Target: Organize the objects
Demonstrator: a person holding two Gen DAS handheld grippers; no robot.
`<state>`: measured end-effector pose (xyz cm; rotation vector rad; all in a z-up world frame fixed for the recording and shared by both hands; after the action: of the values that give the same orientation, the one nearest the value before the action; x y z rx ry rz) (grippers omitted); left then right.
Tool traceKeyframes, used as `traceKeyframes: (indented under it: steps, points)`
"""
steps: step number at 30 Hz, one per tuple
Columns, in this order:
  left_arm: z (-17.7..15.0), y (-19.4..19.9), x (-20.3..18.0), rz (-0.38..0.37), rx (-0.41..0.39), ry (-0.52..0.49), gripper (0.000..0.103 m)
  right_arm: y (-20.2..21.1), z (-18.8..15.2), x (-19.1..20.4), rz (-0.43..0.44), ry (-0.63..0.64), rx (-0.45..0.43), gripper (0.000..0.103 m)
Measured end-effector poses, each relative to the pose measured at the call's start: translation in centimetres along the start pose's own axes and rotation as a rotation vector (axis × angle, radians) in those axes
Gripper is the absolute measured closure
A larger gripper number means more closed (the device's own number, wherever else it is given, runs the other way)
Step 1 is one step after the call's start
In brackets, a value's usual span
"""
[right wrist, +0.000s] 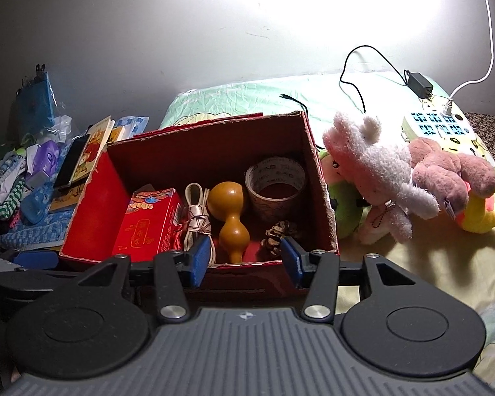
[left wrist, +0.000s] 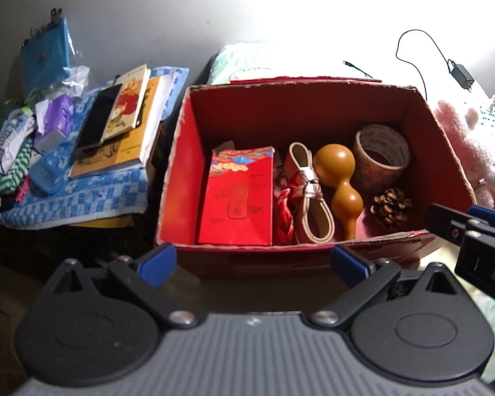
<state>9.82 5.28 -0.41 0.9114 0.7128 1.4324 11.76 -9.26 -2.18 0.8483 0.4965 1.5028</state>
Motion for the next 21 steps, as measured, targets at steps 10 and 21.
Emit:
traceKeyframes:
  steps: [10,21]
  points:
    - [1.4,-0.8,0.0,0.004,-0.014,-0.015,0.003,-1.3,1.3,-0.2,-0.025,0.004,-0.028,0.053]
    - [2.9,-2.0,0.8,0.035,-0.03,0.001,0.003,-2.6,2.8,-0.5,-0.053,-0.007,-0.053,0.053]
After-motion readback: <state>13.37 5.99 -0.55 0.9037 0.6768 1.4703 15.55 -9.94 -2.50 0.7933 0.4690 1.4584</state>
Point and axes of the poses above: each gripper's, at about its wrist camera, not at the fingertips, and y roughly against the way its jaws point, x to its left, z to its top, the point moved 7 cm from there along -y, roughly the way its jaws point, and after that the axes turned 3 degrees about -y, right-handed, at the moved point
